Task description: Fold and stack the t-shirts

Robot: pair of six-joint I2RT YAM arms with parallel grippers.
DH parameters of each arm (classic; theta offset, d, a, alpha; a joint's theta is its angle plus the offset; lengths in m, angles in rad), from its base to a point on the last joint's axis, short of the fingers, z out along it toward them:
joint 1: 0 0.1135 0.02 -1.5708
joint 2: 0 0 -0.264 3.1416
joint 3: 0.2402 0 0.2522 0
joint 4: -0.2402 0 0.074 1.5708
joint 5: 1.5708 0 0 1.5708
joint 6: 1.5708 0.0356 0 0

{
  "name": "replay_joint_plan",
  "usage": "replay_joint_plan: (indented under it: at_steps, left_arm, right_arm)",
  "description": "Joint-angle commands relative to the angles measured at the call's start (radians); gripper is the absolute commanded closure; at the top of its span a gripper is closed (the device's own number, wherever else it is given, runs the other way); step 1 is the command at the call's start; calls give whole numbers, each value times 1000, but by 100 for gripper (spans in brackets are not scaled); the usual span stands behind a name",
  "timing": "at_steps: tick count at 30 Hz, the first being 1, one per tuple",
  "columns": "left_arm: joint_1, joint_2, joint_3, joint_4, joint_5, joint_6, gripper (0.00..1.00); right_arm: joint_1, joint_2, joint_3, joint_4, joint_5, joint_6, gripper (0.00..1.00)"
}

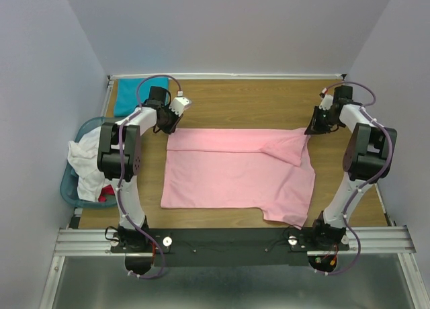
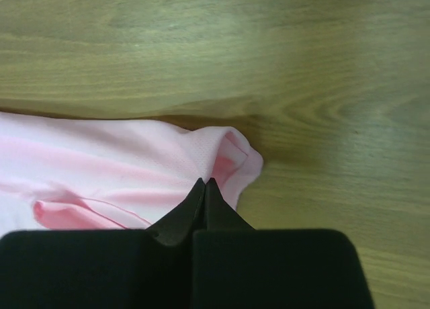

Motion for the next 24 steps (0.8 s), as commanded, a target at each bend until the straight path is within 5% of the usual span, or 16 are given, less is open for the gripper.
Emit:
replay_joint_plan:
  at_steps: [1, 12, 13, 20, 24]
  left_arm:
    - [22, 58, -19, -12, -38, -19, 100]
    - [22, 63, 0, -26, -26, -31, 100]
    - [22, 57, -2, -23, -20, -29, 94]
    - [25, -18, 9, -45, 52, -20, 69]
    - [25, -77, 9, -89, 98, 21, 63]
  right_arm:
    - [-32, -51, -25, 10, 75, -46, 99]
    - [-34, 36, 3, 14, 27, -55, 95]
    - [-34, 40, 12, 15, 8, -54, 93]
    - [-34, 45, 98, 15, -53, -35, 58]
    - [-34, 30, 124, 7, -41, -49, 51]
